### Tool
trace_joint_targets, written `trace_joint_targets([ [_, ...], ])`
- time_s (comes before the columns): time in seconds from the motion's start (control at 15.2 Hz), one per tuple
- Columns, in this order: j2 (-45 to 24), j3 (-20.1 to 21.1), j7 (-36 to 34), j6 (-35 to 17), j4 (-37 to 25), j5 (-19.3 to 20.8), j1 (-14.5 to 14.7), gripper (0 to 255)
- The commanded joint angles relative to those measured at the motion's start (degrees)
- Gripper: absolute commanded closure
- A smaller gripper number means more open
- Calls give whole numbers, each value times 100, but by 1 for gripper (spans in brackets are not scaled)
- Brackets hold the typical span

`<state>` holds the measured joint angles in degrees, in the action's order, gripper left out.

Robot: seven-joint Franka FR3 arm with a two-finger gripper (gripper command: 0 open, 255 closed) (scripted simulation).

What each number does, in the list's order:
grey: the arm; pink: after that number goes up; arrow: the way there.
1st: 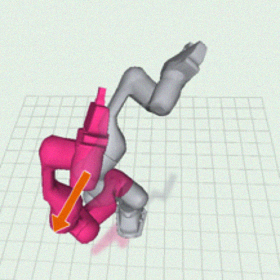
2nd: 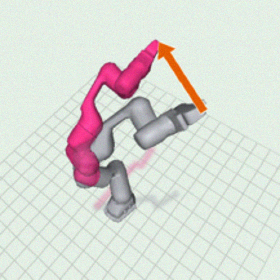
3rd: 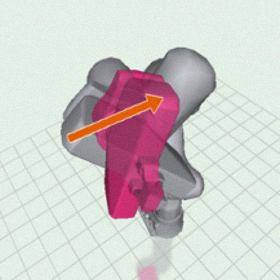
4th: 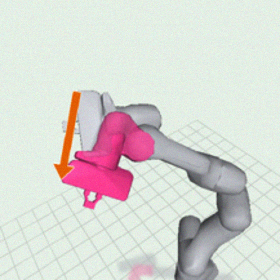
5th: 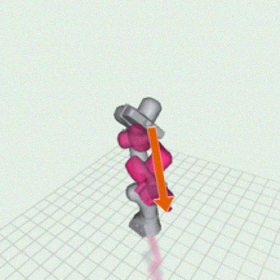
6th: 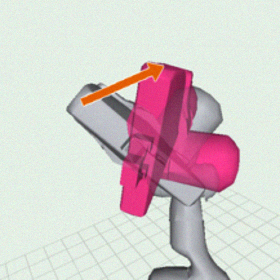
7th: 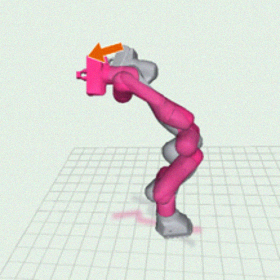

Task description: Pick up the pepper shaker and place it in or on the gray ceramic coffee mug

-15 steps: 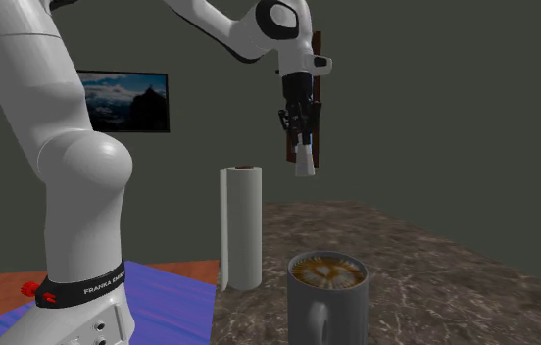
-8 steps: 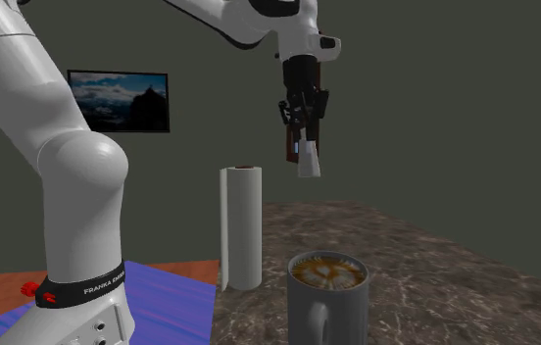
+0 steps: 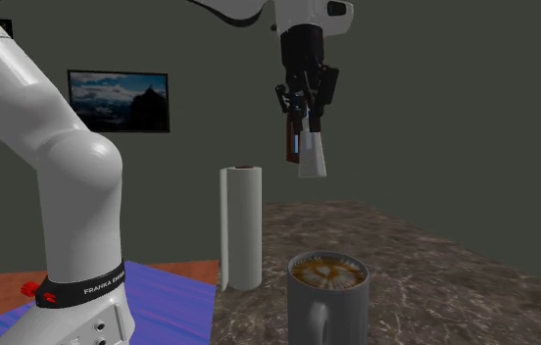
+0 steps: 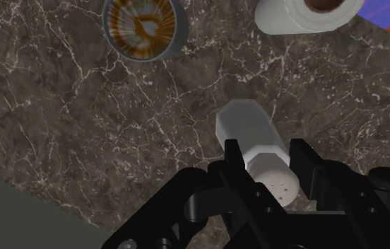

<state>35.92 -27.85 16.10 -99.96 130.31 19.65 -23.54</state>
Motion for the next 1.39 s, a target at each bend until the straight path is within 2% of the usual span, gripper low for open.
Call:
trace_joint_targets([
  [0.0, 130, -167, 239, 51, 22, 131, -119, 255],
  [0.79, 456, -1313, 1821, 437, -525, 817, -635, 255],
  [1.32, 522, -1519, 1734, -119, 81, 998, -698, 255],
])
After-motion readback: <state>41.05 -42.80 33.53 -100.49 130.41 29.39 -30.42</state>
